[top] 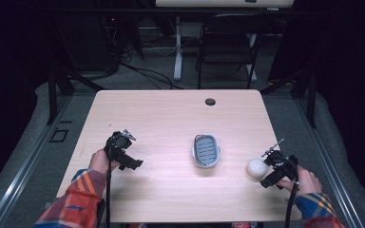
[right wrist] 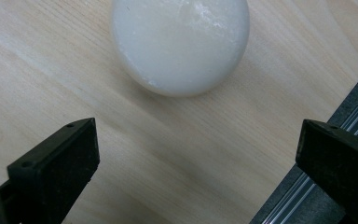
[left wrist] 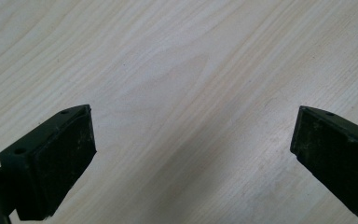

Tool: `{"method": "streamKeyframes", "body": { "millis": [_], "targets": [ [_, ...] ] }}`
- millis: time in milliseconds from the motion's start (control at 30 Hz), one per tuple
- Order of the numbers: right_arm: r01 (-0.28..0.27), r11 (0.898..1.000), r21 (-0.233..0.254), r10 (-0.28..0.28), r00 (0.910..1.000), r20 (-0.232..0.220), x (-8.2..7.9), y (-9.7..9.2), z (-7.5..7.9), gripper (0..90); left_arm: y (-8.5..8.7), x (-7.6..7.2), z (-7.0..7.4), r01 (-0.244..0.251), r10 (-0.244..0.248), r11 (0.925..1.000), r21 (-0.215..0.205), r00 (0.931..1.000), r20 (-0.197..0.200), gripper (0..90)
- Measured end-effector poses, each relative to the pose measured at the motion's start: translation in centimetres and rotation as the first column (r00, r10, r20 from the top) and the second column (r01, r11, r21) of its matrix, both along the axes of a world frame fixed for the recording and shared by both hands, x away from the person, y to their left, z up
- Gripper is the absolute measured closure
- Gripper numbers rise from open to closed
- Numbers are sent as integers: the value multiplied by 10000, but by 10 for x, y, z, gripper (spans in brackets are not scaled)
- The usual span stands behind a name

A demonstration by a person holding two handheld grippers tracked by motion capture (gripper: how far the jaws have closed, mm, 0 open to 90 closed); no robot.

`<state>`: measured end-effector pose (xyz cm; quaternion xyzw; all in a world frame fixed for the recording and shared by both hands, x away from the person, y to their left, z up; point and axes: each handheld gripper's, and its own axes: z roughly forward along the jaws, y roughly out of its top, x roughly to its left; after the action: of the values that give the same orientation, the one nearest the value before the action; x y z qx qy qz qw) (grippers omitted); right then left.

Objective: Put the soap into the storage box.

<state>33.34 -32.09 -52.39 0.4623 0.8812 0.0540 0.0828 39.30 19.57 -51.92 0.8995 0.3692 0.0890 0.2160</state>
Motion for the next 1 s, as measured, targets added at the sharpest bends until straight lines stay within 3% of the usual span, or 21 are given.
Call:
{"method": "streamKeyframes", "body": {
  "millis": [300, 367, 400, 500, 867, 900, 933, 1000],
  "targets": [
    [-208, 9998, -66, 206, 9995, -219, 1, 1, 3, 0, 0, 1, -1, 8, -8, 10000, -39, 10000, -92, 0],
    [-343, 9994, -3, 343, 9988, -354, 1, 1, 3, 0, -2, 1, -2, 77, -77, 10000, 1, 9999, -123, 0],
    [-188, 9993, 325, 191, 9998, -95, -1, 2, 0, 0, -2, 1, -2, 102, -101, 9999, 25, 9999, -132, 0],
    [-631, 9979, -113, 625, 9970, -458, 1, 1, 4, 0, -2, 1, -2, 115, -114, 9999, 41, 9998, -161, 0],
    [-480, 9986, -210, 469, 9977, -491, 2, 3, 5, 0, -1, 1, -2, 84, -84, 10000, 24, 9998, -185, 0],
    [-257, 9997, 43, 258, 9993, -253, 1, 3, 2, 0, 0, 2, -2, 83, -82, 10000, 18, 9998, -198, 0],
    [-448, 9988, -170, 440, 9979, -473, 3, 3, 4, 0, 0, 2, -3, 83, -83, 10000, 26, 9997, -234, 0],
    [-210, 9998, 45, 211, 9993, -303, 3, 4, 2, 0, 0, 2, -3, 67, -66, 10000, 34, 9997, -255, 0]
  ]
}}
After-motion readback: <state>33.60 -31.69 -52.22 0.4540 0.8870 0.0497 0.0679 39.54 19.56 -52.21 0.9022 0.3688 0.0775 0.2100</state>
